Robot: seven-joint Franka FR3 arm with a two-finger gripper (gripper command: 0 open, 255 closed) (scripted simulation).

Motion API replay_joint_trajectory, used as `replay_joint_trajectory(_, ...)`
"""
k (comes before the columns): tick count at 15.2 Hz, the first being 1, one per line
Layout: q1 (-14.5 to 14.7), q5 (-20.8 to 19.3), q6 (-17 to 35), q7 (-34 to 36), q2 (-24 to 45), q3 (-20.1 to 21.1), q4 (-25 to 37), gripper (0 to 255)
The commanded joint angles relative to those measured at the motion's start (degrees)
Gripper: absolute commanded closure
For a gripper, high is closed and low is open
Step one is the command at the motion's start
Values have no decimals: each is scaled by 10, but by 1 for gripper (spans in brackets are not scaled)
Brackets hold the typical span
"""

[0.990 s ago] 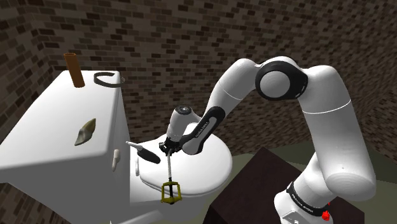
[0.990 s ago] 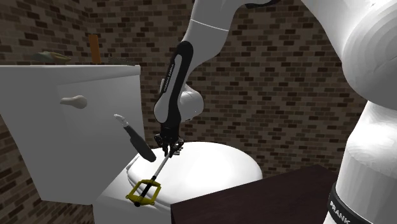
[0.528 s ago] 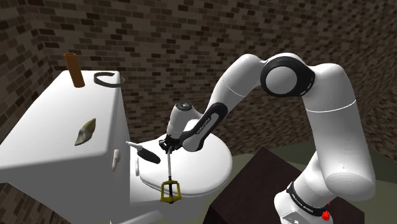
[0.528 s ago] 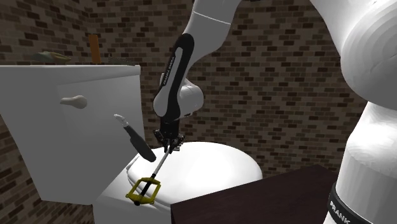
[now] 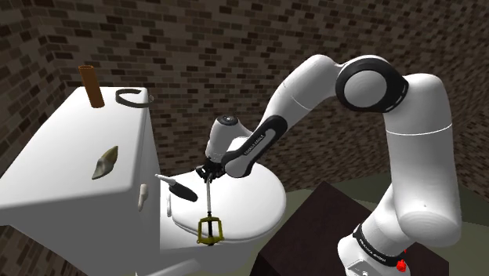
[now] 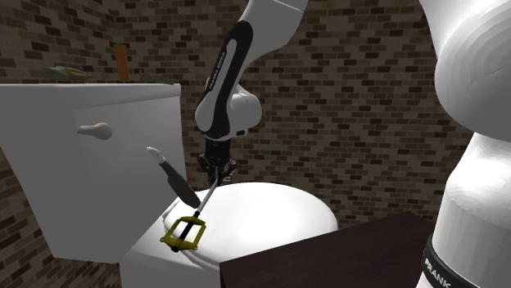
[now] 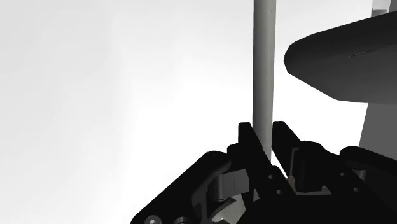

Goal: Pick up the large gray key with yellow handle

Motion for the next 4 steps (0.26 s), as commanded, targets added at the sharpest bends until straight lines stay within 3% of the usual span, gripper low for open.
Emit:
replay_joint_trajectory(1,-3,4,-11,-3,-14,5,-4,255)
replay_joint_trajectory(4,-6,6,-17,-5,-22,8,-6,255)
